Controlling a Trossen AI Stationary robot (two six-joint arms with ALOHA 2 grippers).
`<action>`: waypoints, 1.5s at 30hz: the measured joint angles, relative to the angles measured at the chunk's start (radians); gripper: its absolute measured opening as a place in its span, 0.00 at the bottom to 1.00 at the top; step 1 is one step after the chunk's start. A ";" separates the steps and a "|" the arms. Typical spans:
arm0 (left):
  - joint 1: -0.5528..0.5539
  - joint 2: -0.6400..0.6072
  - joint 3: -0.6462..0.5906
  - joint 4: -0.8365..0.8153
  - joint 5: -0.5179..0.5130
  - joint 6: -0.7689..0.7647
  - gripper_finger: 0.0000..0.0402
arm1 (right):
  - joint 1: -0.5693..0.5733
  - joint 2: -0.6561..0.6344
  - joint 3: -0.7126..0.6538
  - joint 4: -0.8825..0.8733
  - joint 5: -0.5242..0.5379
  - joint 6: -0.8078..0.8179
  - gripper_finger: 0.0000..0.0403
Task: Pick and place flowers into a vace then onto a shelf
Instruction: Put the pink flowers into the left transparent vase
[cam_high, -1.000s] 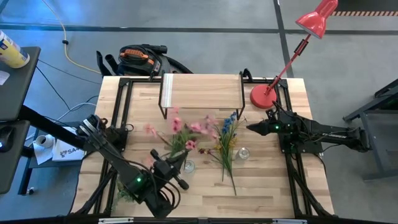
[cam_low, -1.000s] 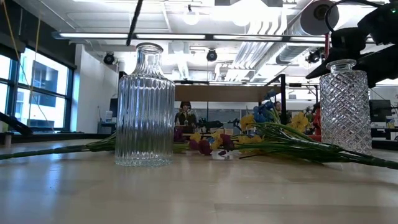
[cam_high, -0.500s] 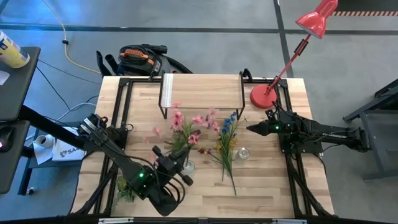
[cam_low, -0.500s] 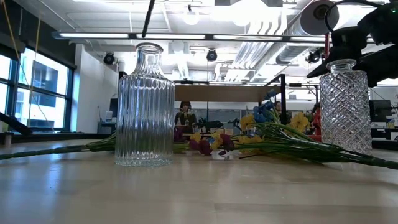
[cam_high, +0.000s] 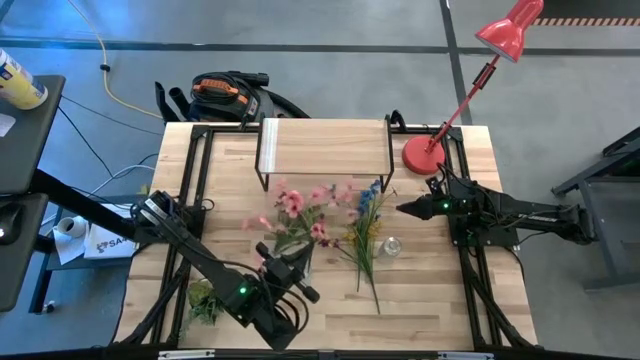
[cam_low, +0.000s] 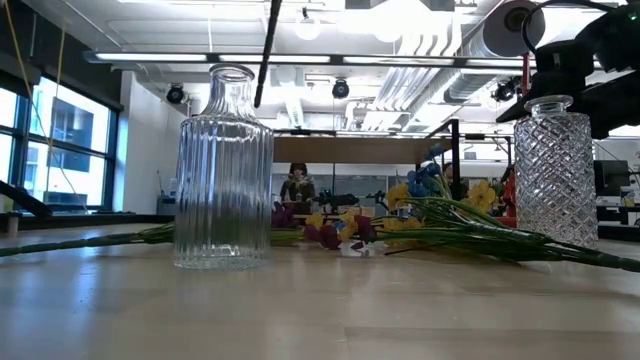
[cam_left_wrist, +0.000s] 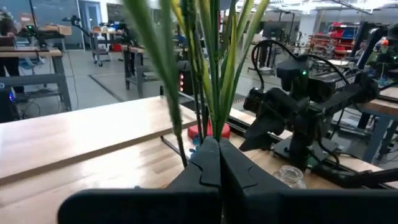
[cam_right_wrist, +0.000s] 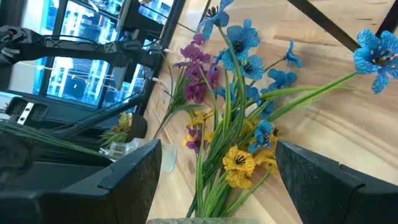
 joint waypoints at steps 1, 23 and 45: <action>0.000 0.000 0.000 0.000 0.000 0.004 0.07 | 0.000 0.000 0.000 0.000 0.000 0.000 0.76; -0.027 -0.019 0.088 0.008 0.000 0.228 0.05 | 0.000 0.000 0.000 0.000 0.009 -0.009 0.76; -0.026 -0.019 -0.006 -0.052 -0.001 0.037 0.05 | 0.000 0.000 0.000 0.001 0.013 -0.002 0.76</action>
